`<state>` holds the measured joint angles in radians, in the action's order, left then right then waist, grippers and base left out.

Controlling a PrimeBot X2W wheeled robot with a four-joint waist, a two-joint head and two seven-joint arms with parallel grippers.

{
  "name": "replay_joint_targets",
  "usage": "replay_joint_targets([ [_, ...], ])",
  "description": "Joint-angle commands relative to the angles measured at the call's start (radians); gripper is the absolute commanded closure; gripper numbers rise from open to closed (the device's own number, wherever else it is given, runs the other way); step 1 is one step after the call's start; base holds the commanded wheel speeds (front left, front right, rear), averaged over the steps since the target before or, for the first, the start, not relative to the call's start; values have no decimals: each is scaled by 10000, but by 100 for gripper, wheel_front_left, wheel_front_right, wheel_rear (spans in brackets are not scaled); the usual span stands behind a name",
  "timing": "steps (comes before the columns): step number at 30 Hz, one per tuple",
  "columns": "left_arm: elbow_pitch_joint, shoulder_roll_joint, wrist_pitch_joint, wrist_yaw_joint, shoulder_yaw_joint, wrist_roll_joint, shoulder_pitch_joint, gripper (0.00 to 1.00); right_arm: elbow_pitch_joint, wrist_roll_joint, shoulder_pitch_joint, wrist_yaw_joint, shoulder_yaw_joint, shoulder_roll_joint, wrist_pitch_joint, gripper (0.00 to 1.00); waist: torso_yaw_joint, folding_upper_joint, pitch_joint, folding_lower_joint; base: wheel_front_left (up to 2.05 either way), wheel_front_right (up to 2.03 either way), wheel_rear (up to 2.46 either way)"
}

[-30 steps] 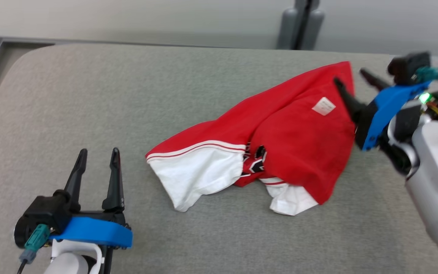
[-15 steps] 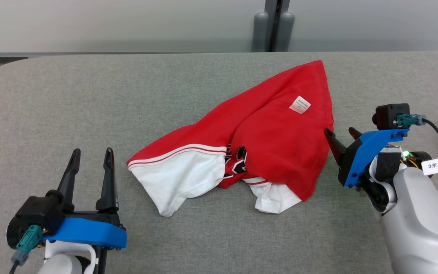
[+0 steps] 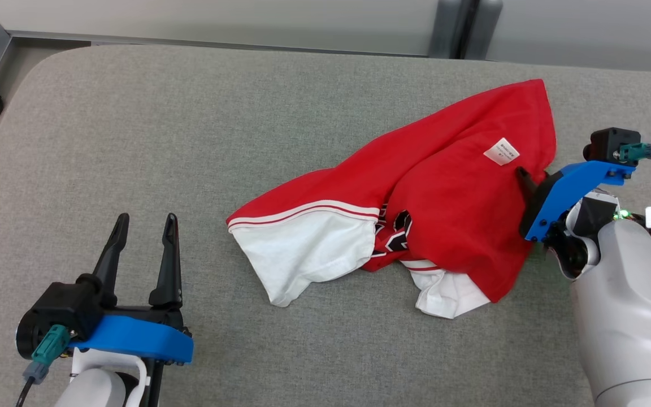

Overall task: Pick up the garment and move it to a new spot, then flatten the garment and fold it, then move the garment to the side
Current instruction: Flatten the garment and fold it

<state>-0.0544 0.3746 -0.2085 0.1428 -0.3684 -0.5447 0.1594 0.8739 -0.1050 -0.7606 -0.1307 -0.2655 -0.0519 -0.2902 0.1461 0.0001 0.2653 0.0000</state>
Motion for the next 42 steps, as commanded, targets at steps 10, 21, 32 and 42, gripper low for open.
replay_joint_targets([
  [10, -224, 51, -163, 84, 147, -157, -124, 0, -444, 232, -38, -1, 996, -41, 812, 100, -403, -1, -469, 0, 0, 0, 0],
  [21, -177, 146, -213, 253, 296, -338, -531, 0, -6486, -719, 3658, -1, 1604, -1300, -1368, 100, -1176, -1, -1168, 0, 0, 0, 0],
  [32, -156, 117, -216, 326, 279, -410, -592, 0, -9186, -500, 7330, -1, 880, -1468, -1700, 100, -1219, -1, -1221, 0, 0, 0, 0],
  [42, -221, 69, -199, 434, 168, -458, -901, 0, -8456, -24, 7309, -1, 681, -801, 1394, 0, -1200, -1, -1585, 0, 0, 0, 0],
])
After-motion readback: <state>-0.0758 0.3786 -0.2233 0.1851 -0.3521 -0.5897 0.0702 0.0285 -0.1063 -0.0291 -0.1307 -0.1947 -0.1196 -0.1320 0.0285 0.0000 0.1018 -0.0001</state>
